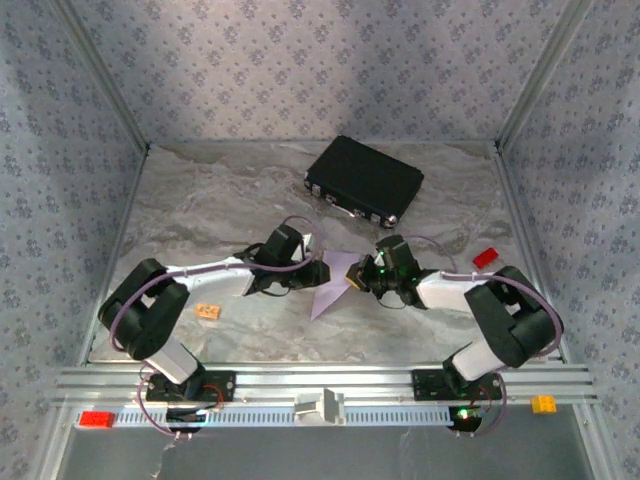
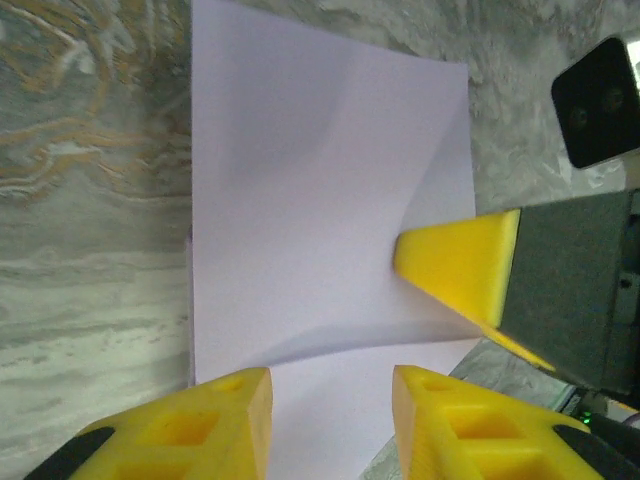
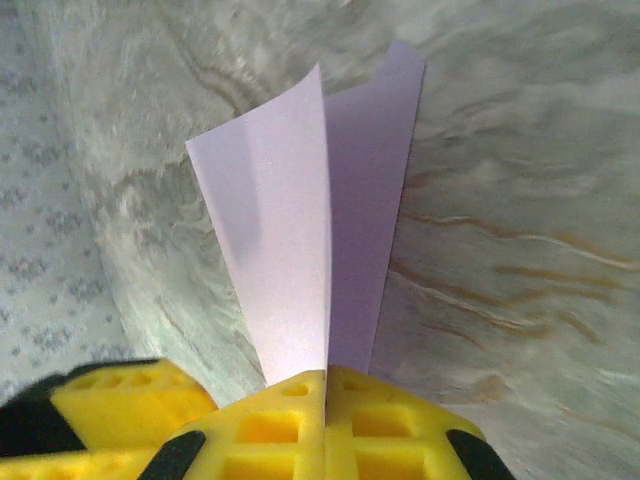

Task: Fold a paper plane with a square sheet of paper (pick it up from the middle)
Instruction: Fold the wing for the fifth time at the center of the table.

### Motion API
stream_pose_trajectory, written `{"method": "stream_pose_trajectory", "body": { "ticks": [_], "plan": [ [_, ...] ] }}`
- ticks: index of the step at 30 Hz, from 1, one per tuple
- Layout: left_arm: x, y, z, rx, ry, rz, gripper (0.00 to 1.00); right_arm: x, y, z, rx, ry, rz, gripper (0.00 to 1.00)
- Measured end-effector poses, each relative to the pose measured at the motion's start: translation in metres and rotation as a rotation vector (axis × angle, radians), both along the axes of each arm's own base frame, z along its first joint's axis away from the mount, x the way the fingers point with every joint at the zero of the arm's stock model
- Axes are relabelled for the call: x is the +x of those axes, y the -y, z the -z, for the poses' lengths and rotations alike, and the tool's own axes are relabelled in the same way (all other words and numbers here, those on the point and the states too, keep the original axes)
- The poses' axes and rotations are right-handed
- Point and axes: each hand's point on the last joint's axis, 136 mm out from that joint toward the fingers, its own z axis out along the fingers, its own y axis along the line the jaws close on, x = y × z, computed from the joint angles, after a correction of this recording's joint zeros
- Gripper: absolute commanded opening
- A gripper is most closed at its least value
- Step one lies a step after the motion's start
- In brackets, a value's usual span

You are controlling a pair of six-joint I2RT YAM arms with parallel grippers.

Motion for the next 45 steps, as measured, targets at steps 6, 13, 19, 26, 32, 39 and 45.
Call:
{"method": "stream_pose_trajectory", "body": {
  "ticks": [6, 13, 19, 26, 32, 39, 45],
  "plan": [
    [-0.028, 0.011, 0.008, 0.136, 0.095, 0.126, 0.43, 0.002, 0.01, -0.006, 0.012, -0.006, 0.089, 0.0],
    [-0.052, 0.026, 0.005, 0.29, 0.246, 0.249, 0.45, 0.005, 0.008, -0.01, 0.025, -0.014, 0.102, 0.0],
    [-0.049, 0.026, 0.014, 0.445, 0.334, 0.258, 0.45, 0.007, 0.004, -0.015, 0.035, -0.005, 0.097, 0.0],
    [-0.044, 0.011, 0.033, 0.594, 0.364, 0.247, 0.41, 0.007, 0.005, -0.015, 0.031, -0.011, 0.097, 0.0],
    [-0.041, 0.008, 0.035, 0.629, 0.382, 0.241, 0.34, 0.007, 0.005, -0.014, 0.029, -0.015, 0.097, 0.0],
    [-0.042, 0.009, 0.034, 0.632, 0.395, 0.243, 0.29, 0.005, 0.006, -0.012, 0.024, -0.022, 0.098, 0.0],
    [-0.044, 0.011, 0.033, 0.638, 0.41, 0.245, 0.27, 0.005, 0.005, -0.012, 0.024, -0.023, 0.098, 0.0]
  ]
}}
